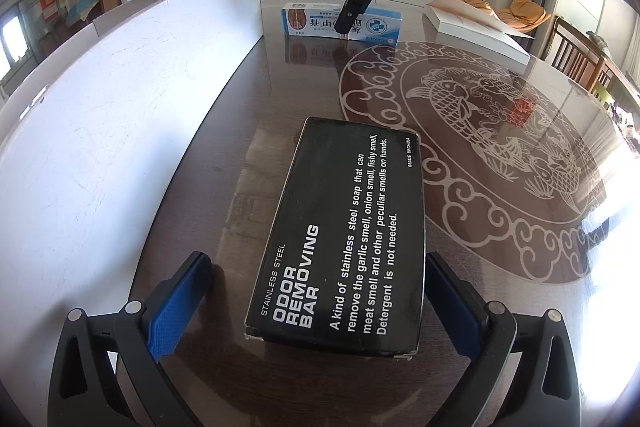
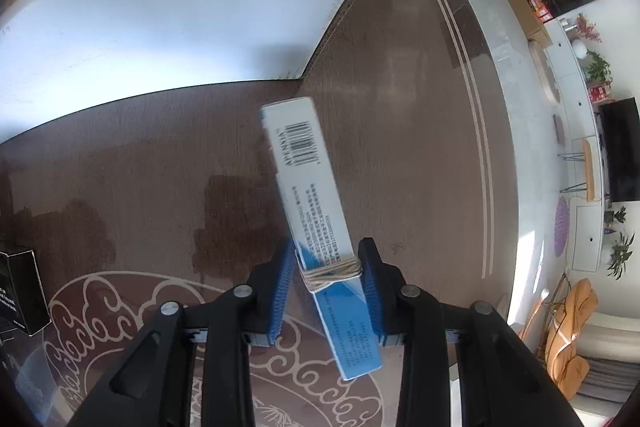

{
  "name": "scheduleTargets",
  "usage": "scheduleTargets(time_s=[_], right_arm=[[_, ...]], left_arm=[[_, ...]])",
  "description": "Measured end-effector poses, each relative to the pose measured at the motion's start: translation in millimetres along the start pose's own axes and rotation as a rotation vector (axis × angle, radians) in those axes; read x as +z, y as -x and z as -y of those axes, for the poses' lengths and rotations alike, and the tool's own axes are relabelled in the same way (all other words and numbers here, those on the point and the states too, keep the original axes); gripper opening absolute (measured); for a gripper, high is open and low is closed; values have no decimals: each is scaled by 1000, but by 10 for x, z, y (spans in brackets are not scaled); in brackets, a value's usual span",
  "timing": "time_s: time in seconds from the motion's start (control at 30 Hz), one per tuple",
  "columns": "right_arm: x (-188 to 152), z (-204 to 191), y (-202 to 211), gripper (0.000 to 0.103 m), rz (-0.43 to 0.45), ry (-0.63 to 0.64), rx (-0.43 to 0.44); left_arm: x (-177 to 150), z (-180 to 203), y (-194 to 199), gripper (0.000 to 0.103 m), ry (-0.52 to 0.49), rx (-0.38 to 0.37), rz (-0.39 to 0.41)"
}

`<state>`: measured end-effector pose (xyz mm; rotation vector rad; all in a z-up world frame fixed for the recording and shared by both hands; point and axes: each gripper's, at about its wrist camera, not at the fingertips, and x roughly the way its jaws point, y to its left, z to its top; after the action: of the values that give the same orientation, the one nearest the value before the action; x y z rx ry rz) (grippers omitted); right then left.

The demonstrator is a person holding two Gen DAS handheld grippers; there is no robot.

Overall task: Organize objects
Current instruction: 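Grasp the blue-and-white ointment box with the right gripper, then lift the ointment box with the right gripper and hold it above the table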

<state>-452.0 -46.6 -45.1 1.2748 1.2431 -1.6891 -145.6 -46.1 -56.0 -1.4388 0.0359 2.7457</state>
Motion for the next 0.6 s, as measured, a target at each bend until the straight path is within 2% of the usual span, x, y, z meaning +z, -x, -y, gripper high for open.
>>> scheduleTargets(time_s=[0.1,0.23,0.37,0.6], right_arm=[[-232,43,109,27,46,-119,71],[-814,-31,393,27,192,-328,239],[-1628,-339,554,27,289,-520,409],[-3281,-1377,615,27,487,-986,746]], left_arm=[[1,-7,-1,103,1,0,0],[-11,-10,9,103,0,1,1],[-18,-9,16,103,0,-1,2],[-30,-11,21,103,-2,-3,3]])
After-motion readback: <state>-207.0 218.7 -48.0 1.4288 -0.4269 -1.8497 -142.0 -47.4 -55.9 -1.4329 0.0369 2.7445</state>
